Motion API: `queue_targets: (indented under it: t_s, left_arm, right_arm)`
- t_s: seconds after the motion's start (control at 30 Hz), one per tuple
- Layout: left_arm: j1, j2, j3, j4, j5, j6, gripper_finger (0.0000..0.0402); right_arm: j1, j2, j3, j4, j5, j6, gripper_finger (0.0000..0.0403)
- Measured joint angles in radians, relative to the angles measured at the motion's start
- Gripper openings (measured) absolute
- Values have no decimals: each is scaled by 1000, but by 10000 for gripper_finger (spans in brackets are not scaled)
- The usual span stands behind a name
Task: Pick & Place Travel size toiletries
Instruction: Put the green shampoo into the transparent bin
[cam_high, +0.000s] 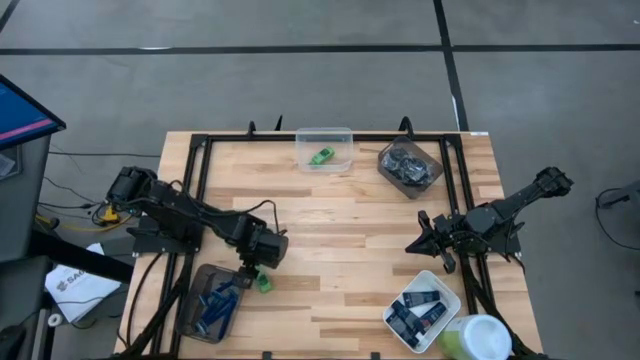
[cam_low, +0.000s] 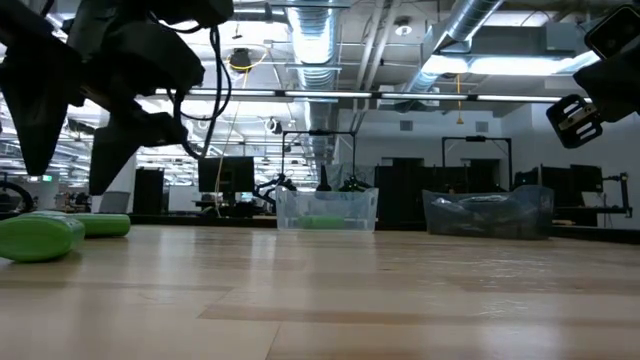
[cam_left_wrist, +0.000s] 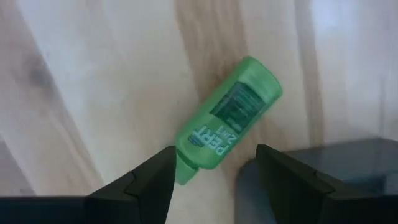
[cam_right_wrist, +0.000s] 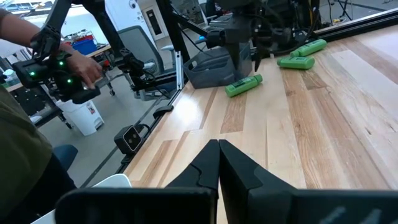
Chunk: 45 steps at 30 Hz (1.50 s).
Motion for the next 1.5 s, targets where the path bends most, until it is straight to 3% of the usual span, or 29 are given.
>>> queue_targets:
  t_s: [0.2, 0.5, 0.73, 0.97, 1.13, 1.27, 1.5]
  left_arm:
    - [63, 0, 0, -35, 167, 176, 218]
    - [123, -2, -26, -68, 149, 592, 231]
    - [156, -2, -104, -70, 129, 749, 239]
    - [157, 5, -108, -48, 127, 813, 239]
    - [157, 84, -106, -28, 73, 811, 239]
    - [155, 157, -66, -55, 76, 794, 239]
    - [141, 176, -18, -18, 98, 786, 232]
  right_arm:
    - [0, 0, 0, 0, 0, 0, 0]
    - [0, 0, 0, 0, 0, 0, 0]
    - [0, 0, 0, 0, 0, 0, 0]
    - [0, 0, 0, 0, 0, 0, 0]
    - [0, 0, 0, 0, 0, 0, 0]
    - [0, 0, 0, 0, 0, 0, 0]
    - [0, 0, 0, 0, 0, 0, 0]
